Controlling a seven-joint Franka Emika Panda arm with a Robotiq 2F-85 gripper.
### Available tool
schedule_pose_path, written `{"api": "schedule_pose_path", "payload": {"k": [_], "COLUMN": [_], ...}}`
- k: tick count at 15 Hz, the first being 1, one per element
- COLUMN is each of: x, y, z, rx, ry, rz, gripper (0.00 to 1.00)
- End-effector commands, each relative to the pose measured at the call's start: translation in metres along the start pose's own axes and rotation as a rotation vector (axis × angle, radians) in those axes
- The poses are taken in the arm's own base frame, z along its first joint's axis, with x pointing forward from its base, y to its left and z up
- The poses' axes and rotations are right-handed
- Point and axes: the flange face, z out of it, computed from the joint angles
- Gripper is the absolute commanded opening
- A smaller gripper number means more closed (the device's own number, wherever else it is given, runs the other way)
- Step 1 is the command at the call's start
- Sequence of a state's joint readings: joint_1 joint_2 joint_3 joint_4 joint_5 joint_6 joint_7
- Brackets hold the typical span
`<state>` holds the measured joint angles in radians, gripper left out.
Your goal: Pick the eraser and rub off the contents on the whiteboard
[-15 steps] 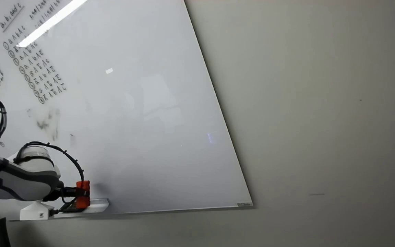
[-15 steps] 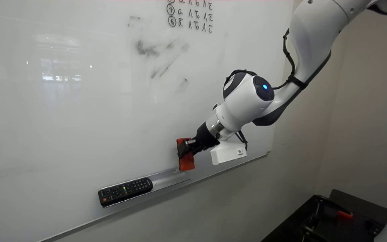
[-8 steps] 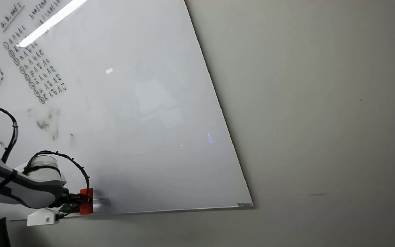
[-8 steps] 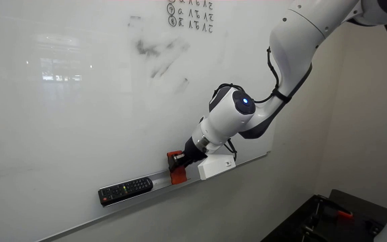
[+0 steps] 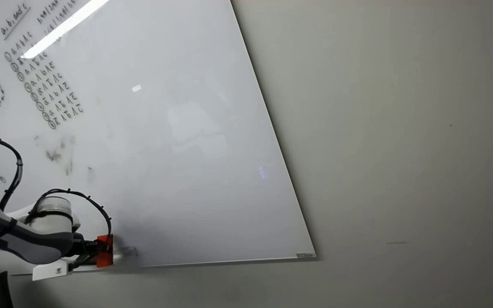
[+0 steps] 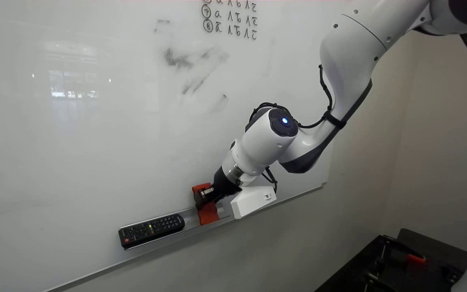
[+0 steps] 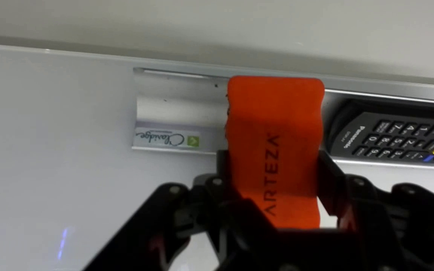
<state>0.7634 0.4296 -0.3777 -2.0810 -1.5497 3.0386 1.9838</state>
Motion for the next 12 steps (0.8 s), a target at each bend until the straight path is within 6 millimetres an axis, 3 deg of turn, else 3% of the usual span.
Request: {"api": "schedule_pose_path", "payload": {"k": [1, 12], "x": [0.017, 0.032], "y": [-0.010, -0.012], "z": [-0.009, 0.002], "rx": [0.025, -0.013], "ry": [0.014, 0.065], "rz": [-0.025, -0.052], "gripper": [0.30, 0.30]}}
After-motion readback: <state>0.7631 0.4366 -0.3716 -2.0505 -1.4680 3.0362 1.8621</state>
